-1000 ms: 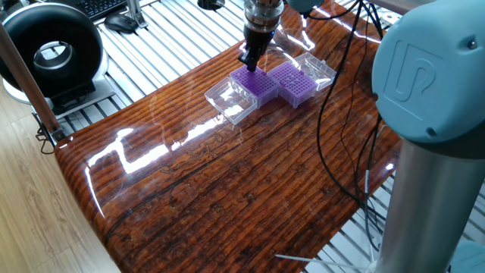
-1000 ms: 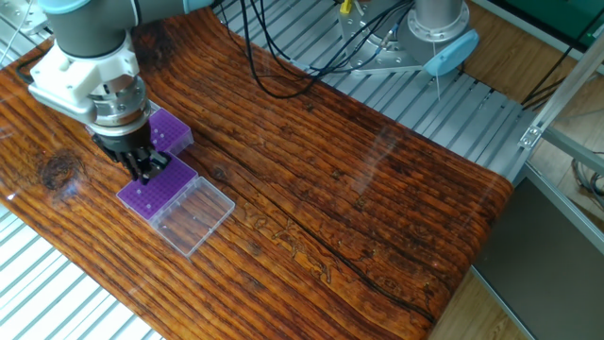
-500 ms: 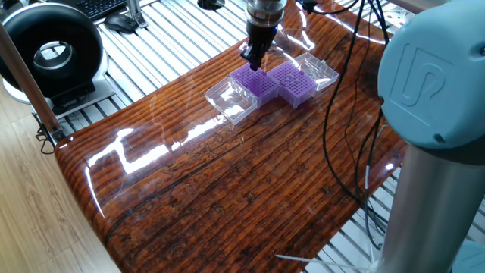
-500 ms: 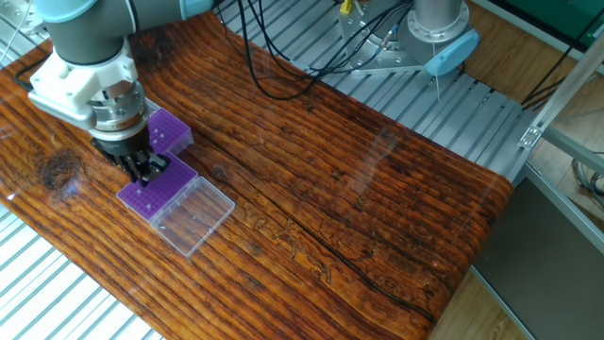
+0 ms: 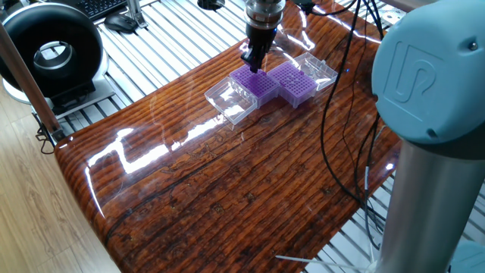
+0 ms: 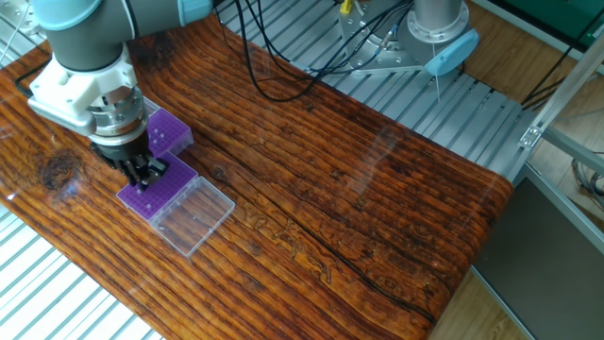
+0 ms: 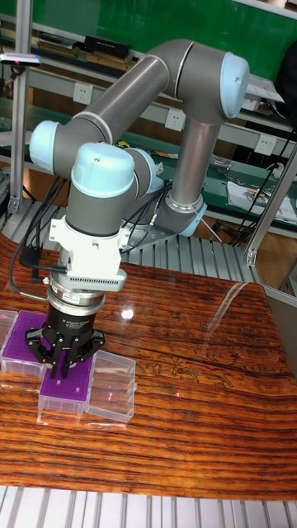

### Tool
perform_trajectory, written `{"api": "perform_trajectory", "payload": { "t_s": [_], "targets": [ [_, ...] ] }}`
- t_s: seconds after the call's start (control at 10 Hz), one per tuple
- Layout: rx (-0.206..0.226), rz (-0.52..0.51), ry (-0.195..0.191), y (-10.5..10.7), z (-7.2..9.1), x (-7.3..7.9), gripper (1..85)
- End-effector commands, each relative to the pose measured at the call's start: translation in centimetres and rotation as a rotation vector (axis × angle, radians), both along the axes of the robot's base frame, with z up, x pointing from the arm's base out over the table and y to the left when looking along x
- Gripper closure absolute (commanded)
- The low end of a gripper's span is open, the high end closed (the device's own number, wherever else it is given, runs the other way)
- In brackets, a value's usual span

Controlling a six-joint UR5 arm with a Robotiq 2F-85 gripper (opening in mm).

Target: Transfer all small pipette tips from one holder to another

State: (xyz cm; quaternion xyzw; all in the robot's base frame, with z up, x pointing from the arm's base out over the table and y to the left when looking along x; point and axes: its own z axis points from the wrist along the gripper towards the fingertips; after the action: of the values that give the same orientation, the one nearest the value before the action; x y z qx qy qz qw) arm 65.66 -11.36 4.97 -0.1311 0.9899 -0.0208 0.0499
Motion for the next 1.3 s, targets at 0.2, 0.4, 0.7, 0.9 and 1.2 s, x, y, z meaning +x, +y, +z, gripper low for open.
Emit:
{"api": "perform_trajectory", "payload": {
  "t_s": [0.2, 0.4, 0.7, 0.9, 1.2],
  "targets": [
    [0.009, 0.002, 0.000, 0.13, -0.33, 0.40, 62.3],
    [0.007, 0.002, 0.003, 0.17, -0.31, 0.35, 62.0],
    [0.007, -0.001, 0.004, 0.37, -0.33, 0.44, 62.0],
    [0.008, -0.003, 0.004, 0.35, -0.41, 0.49, 62.3],
    [0.009, -0.003, 0.003, 0.30, -0.48, 0.56, 63.3]
  ]
}}
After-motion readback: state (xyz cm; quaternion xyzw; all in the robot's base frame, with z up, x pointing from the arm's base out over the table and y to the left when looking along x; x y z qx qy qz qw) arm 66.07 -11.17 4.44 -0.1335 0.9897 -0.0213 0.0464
